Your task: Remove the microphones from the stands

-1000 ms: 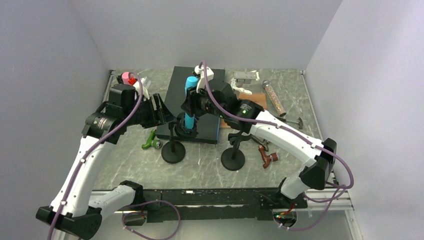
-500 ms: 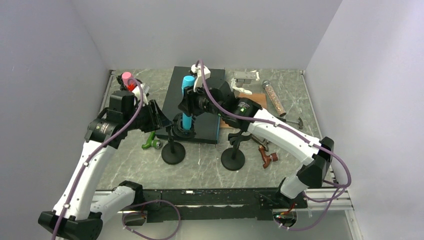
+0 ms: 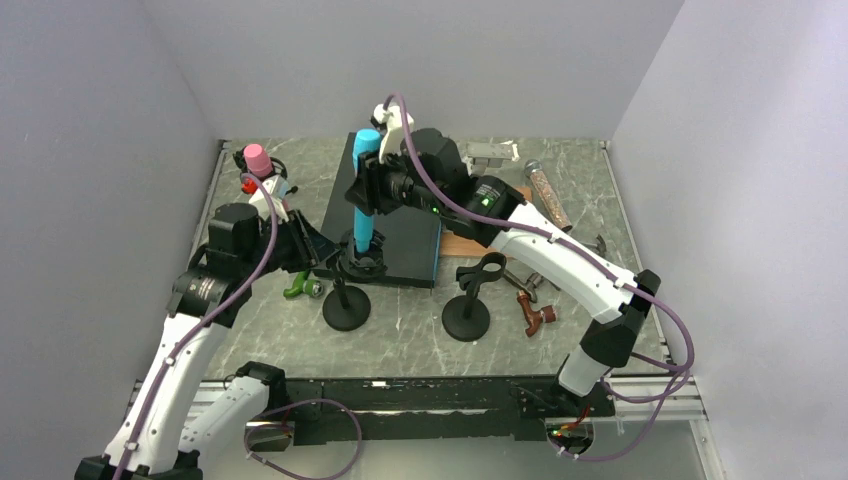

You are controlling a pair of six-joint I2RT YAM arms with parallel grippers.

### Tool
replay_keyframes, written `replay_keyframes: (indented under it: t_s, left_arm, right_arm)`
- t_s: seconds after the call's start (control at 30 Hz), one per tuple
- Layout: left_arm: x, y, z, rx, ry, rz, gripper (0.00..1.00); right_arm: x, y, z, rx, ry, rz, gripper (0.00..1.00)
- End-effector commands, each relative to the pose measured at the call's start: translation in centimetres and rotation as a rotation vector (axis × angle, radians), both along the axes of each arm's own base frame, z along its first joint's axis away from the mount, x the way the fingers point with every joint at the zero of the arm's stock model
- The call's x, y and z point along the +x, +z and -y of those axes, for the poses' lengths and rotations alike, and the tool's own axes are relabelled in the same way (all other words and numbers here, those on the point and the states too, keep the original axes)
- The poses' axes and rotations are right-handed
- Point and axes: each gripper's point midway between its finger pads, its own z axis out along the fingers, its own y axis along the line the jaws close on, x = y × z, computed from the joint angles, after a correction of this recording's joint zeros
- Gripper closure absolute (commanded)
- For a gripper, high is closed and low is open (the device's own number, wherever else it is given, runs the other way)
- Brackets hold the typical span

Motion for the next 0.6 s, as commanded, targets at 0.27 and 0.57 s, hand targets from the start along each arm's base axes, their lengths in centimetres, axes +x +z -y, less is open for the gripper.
replay_keyframes:
  t_s: [0.27,0.57]
  left_arm:
    - [-2.8,-9.9,-2.0,0.1,0.066,-0.222,0.86]
    - [-3.1,-13.8,-2.8,0.147,0.096,-0.288,0.87]
  right_arm:
    - [0.2,17.2,3.0,0.23,-0.062,0.277,1.0]
    - [0.1,20.4,12.3,0.265,-0.264,0.366,1.0]
